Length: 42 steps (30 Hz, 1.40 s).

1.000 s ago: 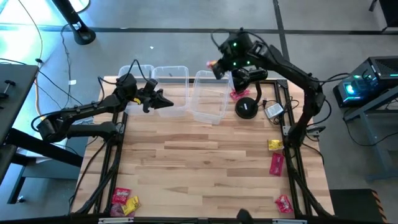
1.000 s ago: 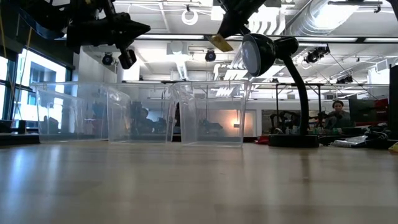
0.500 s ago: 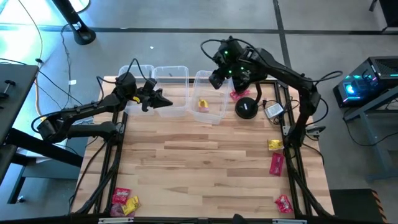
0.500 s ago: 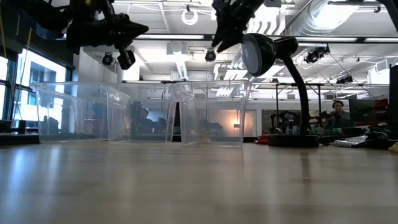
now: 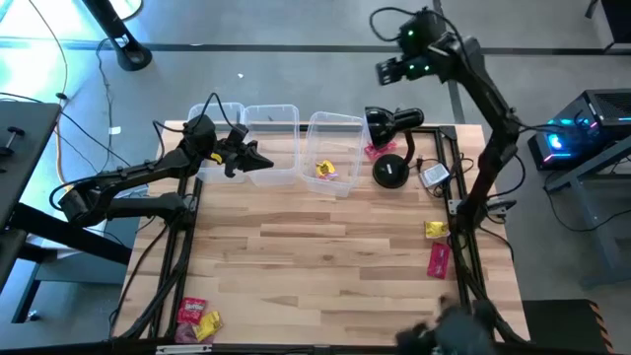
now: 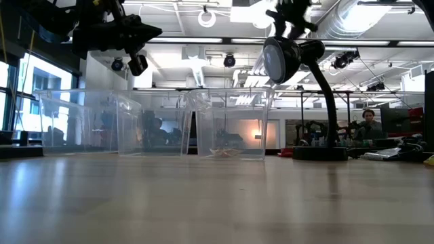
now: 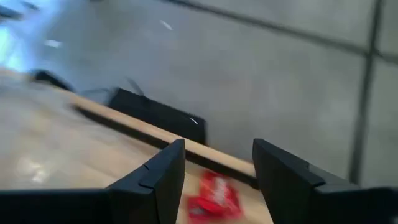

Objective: Sort candy
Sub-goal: Put the red candy wrapper into the middle transparent bin

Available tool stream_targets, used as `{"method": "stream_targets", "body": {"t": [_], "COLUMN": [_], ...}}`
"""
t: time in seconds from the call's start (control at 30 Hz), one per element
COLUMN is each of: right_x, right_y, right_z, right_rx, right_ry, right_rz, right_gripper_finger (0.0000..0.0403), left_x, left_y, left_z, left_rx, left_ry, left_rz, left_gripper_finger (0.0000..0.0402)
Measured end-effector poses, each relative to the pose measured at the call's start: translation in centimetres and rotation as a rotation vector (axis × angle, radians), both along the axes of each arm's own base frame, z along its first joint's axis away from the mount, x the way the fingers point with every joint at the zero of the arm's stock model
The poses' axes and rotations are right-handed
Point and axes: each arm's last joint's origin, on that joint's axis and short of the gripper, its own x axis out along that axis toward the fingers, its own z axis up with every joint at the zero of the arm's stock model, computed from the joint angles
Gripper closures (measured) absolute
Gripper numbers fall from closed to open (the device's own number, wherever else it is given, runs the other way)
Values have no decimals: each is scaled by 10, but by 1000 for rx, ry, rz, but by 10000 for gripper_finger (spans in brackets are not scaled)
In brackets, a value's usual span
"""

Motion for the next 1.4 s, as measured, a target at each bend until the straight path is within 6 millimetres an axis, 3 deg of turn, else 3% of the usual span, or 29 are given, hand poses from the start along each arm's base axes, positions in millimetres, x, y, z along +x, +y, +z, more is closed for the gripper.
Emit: {"method": "stream_targets", "body": {"t": [0.2, 0.33, 0.43, 0.53, 0.7, 1.0, 1.17, 1.4], "right_x": [-64, -95, -99, -91, -77, -57, -44, -42], "right_y": [-68, -92, -93, -87, -69, -47, -44, -39], "right_z": [-55, -110, -155, -194, -242, -286, -294, -303], "right_rx": [181, 377, 518, 626, 730, 747, 695, 691], "right_ry": [-20, -130, -171, -232, -268, -302, -366, -397], "right_rz": [-282, -350, -353, -316, -292, -360, -417, -487], "right_gripper_finger": [222, 222, 222, 222, 222, 222, 222, 222], "left_x": [0, 0, 0, 0, 0, 0, 0, 0], "left_y": [0, 0, 0, 0, 0, 0, 0, 0], "left_z": [0, 0, 0, 0, 0, 0, 0, 0], "left_rx": [2, -2, -12, -21, -21, -21, -21, -21], "left_ry": [0, 1, 3, 6, 6, 6, 6, 6], "left_rz": [0, 0, 1, 1, 1, 1, 1, 1], "left_gripper_finger": [401, 402, 402, 401, 401, 401, 401, 402]}}
